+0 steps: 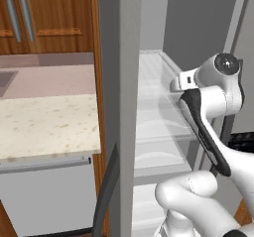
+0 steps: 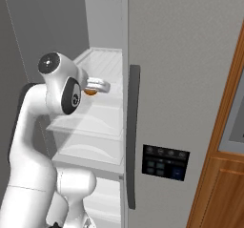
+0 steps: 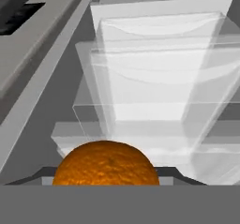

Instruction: Retrieve the tangerine and mango from the fridge and place them into the bowl on the dining table.

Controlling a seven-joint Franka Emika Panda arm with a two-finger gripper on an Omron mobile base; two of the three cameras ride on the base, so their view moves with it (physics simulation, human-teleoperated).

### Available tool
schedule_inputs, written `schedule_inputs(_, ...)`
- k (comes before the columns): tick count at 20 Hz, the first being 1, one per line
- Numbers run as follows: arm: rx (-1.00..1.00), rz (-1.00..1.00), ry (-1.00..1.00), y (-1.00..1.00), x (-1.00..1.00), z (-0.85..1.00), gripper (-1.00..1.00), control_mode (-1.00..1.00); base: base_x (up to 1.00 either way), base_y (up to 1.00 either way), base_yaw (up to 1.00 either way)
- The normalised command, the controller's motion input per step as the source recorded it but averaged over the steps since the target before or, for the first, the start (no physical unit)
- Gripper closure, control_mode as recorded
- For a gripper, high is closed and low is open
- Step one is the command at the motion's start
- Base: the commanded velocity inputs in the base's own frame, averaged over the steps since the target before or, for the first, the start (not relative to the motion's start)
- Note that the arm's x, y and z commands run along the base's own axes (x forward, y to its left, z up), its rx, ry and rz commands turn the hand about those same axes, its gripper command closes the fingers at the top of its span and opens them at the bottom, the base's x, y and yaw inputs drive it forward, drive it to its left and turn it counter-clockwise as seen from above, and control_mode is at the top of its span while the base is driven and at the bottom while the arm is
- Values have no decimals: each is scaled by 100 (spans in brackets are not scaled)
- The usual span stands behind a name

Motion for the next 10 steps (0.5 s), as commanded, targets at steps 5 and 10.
schedule_inputs(5, 0, 21, 0, 13, -100, 25, 100, -100, 0, 0, 0)
schedule_inputs(10, -3, 17, 0, 15, -99, -28, 100, -100, 0, 0, 0)
